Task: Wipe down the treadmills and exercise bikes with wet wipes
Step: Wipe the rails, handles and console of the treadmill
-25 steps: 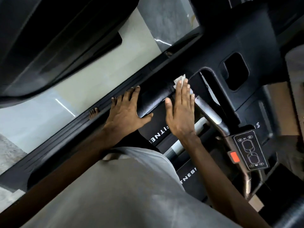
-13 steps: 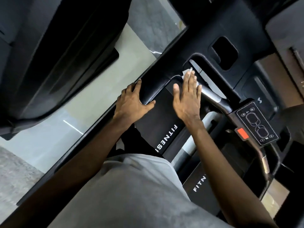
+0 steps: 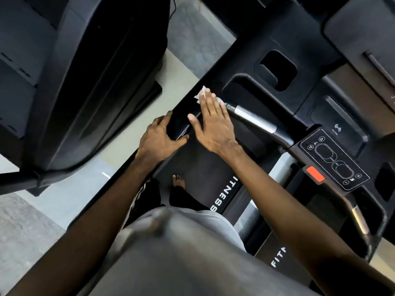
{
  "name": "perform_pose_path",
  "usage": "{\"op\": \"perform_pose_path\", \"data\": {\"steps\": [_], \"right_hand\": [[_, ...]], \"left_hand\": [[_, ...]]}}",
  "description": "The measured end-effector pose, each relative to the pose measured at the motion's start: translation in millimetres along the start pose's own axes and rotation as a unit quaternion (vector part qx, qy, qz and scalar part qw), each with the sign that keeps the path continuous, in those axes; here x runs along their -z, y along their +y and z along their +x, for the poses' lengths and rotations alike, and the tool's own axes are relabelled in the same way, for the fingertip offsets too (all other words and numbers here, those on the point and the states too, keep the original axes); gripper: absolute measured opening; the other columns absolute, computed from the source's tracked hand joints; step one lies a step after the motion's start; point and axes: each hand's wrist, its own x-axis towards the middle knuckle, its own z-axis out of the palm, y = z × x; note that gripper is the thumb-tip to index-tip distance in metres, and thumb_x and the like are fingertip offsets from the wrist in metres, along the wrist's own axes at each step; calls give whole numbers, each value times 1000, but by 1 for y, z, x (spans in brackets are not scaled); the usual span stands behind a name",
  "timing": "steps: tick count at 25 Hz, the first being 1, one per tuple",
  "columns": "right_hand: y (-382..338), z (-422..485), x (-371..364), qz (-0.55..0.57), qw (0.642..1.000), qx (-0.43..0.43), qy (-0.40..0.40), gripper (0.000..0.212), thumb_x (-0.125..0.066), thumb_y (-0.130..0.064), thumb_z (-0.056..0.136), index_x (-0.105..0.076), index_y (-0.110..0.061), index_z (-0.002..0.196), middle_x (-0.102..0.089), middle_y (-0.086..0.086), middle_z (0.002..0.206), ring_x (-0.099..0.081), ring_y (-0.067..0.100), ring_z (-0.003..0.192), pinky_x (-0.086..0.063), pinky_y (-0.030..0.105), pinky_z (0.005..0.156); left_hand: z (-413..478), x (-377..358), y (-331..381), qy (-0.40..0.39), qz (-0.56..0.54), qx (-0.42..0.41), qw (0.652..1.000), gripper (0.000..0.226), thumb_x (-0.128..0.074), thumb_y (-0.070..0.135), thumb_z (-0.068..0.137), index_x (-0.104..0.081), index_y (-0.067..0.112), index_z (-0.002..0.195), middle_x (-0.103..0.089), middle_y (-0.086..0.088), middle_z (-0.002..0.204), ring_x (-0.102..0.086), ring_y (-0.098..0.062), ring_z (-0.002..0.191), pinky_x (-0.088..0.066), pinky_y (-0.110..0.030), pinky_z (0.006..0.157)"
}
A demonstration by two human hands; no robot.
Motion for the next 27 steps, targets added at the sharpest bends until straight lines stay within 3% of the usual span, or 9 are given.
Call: {"op": "perform_pose_path", "data": {"steps": [4, 8, 10, 15, 19, 23, 27], "right_hand": [[35, 23, 15, 43, 996, -80, 13, 77, -11, -61, 102, 3, -13, 160, 7, 5, 168, 2, 19, 155, 2, 44, 126], [13, 6, 5, 43, 999, -27, 0, 80, -12, -62, 102, 1, -8, 160, 6, 9, 168, 5, 21, 155, 3, 40, 126], [17, 3, 4, 38, 999, -13, 6, 78, -12, -60, 102, 1, -9, 160, 7, 7, 168, 6, 20, 155, 4, 40, 126], [46, 47, 25, 62, 995, -78, 6, 77, -14, -59, 104, 3, -9, 159, 10, 11, 167, 7, 24, 155, 3, 43, 126], [42, 34, 17, 8, 999, 44, -6, 77, -11, -60, 103, -3, -9, 160, 6, 7, 168, 7, 21, 155, 4, 42, 126], [62, 73, 37, 22, 999, -39, -16, 76, -8, -60, 103, -2, -10, 160, 7, 6, 168, 9, 20, 155, 6, 44, 125], [48, 54, 22, 15, 1000, 13, -15, 76, -11, -60, 103, -3, -10, 160, 4, 6, 168, 6, 20, 155, 5, 43, 126]], "left_hand": [[-3, 1, 3, 1, 7, 16, 1000, 94, -69, 66, 79, -25, 38, 157, -39, -1, 155, -42, -24, 140, -40, -41, 111], [-6, 0, 4, 5, 1, 20, 1000, 93, -70, 64, 80, -25, 38, 157, -37, 0, 158, -40, -20, 142, -36, -34, 109], [-6, -1, 5, -2, 14, 30, 999, 94, -68, 67, 80, -23, 38, 158, -35, -1, 159, -39, -21, 143, -37, -36, 111], [1, -6, 16, 9, 49, 33, 998, 92, -64, 68, 84, -24, 29, 158, -34, -1, 157, -38, -23, 143, -37, -43, 115], [11, -15, 28, 41, 37, 17, 998, 86, -60, 69, 86, -31, 28, 156, -40, -4, 154, -42, -26, 140, -39, -48, 114], [10, -18, 26, 54, 19, 31, 998, 85, -57, 75, 83, -32, 38, 155, -41, 2, 153, -43, -19, 139, -39, -43, 114], [8, -17, 30, 65, 6, 28, 997, 84, -58, 76, 82, -33, 41, 154, -42, 5, 153, -43, -16, 140, -39, -40, 114]]}}
